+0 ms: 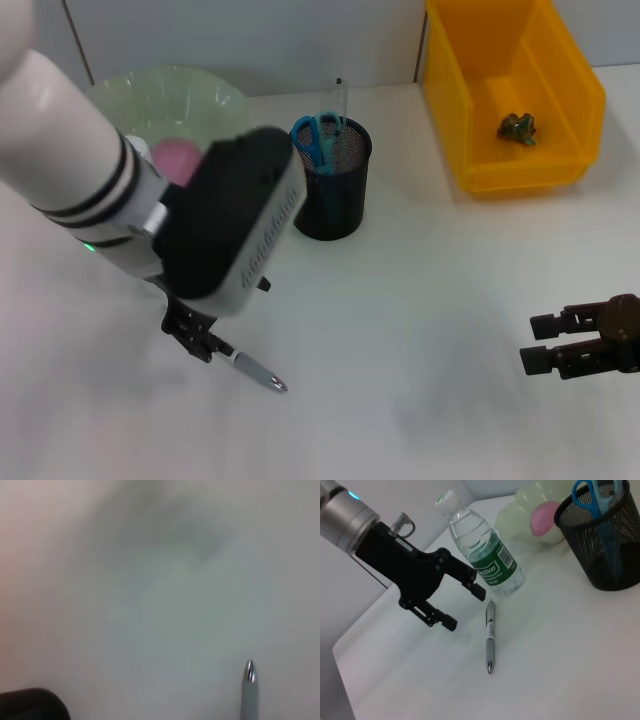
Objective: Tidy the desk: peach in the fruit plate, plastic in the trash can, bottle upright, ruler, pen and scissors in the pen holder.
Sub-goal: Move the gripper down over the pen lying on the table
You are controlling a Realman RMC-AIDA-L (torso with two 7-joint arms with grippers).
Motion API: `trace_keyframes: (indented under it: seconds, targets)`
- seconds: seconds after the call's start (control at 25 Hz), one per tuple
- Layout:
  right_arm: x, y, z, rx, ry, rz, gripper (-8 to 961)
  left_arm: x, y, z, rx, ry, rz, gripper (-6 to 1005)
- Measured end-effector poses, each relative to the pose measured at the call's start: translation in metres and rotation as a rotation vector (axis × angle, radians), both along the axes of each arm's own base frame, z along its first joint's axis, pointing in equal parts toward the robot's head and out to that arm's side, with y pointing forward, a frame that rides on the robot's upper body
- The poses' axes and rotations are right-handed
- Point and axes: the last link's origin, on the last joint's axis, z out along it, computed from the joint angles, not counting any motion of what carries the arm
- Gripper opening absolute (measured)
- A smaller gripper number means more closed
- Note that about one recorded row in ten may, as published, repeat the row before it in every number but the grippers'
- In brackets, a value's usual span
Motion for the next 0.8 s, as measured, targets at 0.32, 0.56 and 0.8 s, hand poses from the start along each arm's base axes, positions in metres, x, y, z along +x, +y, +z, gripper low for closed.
trace_keyframes:
  seconds: [0.32,0.56,0.8]
  targets:
    - [0.004,-0.005,-0.006,-0.01,0.019,-0.03,806,-0.011,0.003,-0.014,-0.007,0.095,-0.073,753]
    - [0.006,-0.005,-0.008,-0.012,0.024,-0.041,806,-0.017,0.006,-0.017,-0.021,0.151,-0.104,748]
    - [0.007,-0.004,-0.01,-0.007,0.021,-0.042,807,-0.019,0.005,-0.02,-0.032,0.175,-0.111,743]
